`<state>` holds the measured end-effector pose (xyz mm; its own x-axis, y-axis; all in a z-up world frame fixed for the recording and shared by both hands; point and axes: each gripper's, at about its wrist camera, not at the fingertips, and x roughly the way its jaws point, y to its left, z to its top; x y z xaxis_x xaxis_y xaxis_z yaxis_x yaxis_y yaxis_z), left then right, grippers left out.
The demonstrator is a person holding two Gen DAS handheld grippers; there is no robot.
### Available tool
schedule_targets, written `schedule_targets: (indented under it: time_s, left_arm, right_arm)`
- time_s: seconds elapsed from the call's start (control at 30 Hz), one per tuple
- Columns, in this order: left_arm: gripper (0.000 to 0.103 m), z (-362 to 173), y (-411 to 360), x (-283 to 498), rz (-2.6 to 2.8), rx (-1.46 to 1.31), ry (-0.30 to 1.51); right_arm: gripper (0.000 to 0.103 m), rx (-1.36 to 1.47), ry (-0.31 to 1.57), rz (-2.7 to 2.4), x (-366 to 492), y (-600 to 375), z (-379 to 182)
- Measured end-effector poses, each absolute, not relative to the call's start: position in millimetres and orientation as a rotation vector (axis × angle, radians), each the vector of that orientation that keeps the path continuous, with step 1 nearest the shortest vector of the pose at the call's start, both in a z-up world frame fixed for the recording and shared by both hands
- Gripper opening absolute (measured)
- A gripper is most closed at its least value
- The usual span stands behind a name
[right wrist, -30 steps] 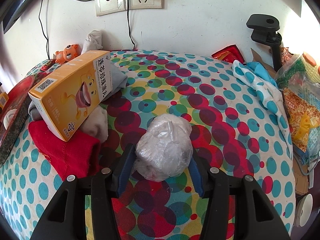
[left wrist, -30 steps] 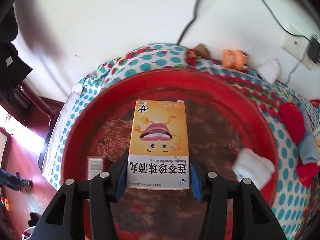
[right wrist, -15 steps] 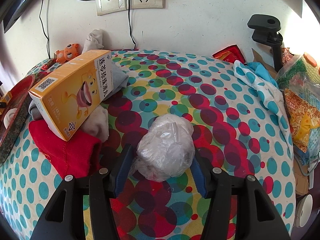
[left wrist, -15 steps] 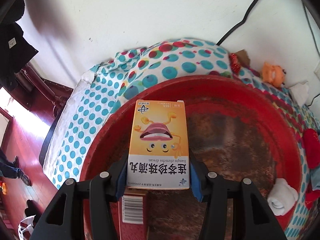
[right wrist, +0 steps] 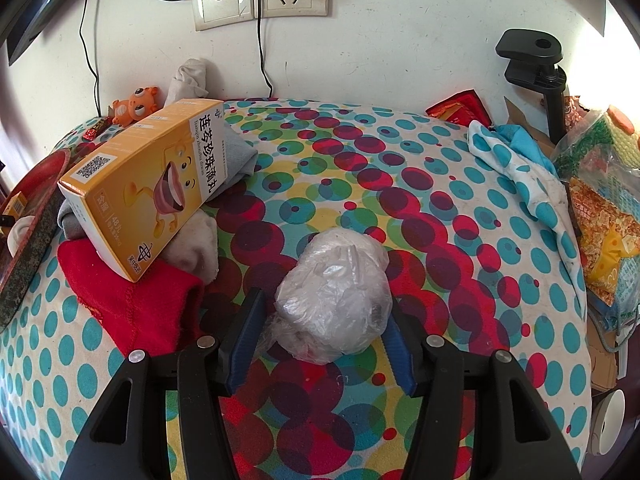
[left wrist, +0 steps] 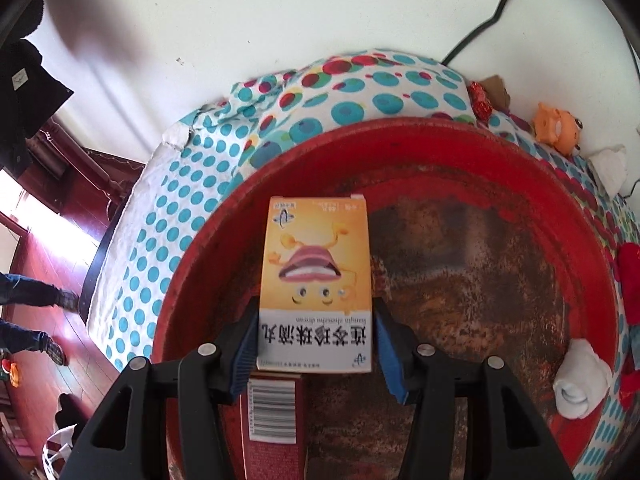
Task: Organize objects
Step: 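Lower the yellow box into the red tray and open the left gripper while the right gripper holds the bag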
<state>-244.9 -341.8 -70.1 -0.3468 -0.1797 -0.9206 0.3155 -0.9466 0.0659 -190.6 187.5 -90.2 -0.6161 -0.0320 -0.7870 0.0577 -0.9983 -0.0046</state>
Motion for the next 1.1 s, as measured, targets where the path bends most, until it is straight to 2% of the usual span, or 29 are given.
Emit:
schedule_targets:
  time_s: [0.77,0.93,1.1]
  left_arm:
    - [0.054,-24.7,-306.7,-189.4,-2.513,1.484,0.183]
    - [0.054,-22.2,-294.8,-166.2,-2.520,1.464,0.234]
    - [0.054,-23.0,-269.4,-135.6,-2.522,1.385,0.167]
  right_arm:
    - [0.056,1.355,0.050,-2.781,-191.2,187.2,-89.8]
    - [0.056,1.354,0.051,-2.780,-191.5,187.7,-90.3]
    - [0.056,1.354,0.051,-2.780,-191.4,187.8,-90.3]
